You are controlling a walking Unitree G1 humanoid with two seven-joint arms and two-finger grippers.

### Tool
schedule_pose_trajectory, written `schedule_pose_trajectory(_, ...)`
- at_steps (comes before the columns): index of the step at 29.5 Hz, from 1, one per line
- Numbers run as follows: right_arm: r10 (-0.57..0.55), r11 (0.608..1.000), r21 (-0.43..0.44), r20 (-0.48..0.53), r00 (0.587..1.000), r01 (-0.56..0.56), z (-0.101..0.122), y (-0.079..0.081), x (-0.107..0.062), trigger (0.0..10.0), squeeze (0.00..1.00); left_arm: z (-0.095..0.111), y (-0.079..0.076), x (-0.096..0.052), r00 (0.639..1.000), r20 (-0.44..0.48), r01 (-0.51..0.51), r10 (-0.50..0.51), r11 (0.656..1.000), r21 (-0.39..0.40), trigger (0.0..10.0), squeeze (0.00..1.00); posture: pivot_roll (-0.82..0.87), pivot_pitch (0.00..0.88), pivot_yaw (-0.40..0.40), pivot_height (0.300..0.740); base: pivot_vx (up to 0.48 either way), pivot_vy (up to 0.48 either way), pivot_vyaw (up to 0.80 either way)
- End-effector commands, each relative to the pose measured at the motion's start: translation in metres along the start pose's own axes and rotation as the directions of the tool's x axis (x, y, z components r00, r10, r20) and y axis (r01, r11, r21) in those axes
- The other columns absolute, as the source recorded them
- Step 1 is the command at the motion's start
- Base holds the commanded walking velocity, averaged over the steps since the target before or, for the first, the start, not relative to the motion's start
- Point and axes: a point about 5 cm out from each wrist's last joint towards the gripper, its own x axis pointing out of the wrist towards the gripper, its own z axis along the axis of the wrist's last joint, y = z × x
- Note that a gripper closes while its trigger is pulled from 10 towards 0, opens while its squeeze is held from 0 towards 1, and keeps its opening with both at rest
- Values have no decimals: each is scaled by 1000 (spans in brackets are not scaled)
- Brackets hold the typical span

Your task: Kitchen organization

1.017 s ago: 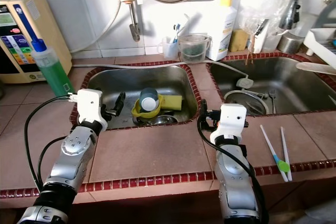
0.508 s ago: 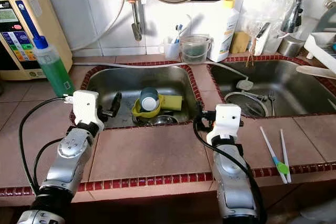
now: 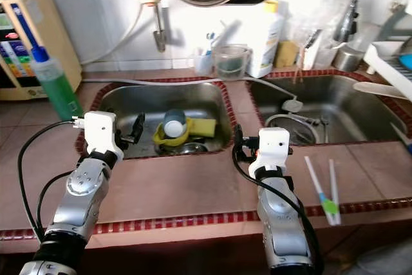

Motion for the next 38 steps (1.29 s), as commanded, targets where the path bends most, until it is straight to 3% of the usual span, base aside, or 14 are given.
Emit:
schedule_pose_trajectory(1,-1,1000,5,3,1000,1,1,1,1,10000,0,2,6,-1,1000,1,-14,14,1000,13,10000,0,-151,0,33,740,0,-371,0)
schedule_pose_trajectory(38,-6,1000,14,13,1000,6,2,2,0,10000,0,4,7,-2,1000,2,-18,18,1000,11,10000,0,-145,0,37,740,0,-371,0)
